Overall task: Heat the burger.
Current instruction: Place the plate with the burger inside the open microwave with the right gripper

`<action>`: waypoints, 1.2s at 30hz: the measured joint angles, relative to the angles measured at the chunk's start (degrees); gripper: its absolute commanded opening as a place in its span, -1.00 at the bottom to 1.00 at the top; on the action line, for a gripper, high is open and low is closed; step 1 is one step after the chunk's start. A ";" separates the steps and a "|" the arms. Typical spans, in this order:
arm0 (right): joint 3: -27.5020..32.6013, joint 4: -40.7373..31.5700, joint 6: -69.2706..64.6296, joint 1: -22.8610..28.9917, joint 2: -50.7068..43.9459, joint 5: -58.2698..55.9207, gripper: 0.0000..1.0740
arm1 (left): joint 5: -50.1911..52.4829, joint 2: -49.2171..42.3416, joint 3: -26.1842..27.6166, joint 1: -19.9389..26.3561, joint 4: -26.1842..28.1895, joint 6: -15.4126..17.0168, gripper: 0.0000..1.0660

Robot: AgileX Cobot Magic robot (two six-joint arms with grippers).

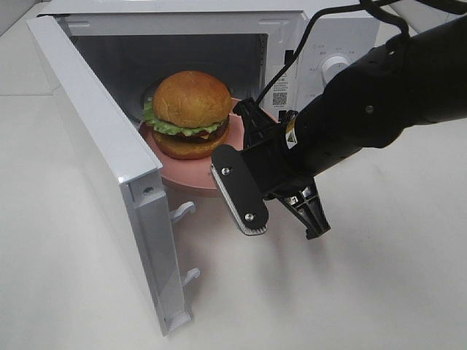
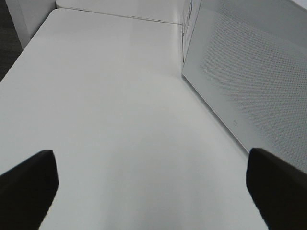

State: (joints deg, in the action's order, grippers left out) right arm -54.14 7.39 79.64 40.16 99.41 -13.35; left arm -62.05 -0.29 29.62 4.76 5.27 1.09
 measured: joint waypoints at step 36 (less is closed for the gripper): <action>-19.02 6.47 -10.94 0.00 15.64 -0.97 -1.00 | 0.00 0.00 0.00 0.00 0.00 0.00 0.92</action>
State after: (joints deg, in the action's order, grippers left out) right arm -73.17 13.87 68.70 40.16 115.05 -14.32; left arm -62.05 -0.29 29.62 4.76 5.27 1.09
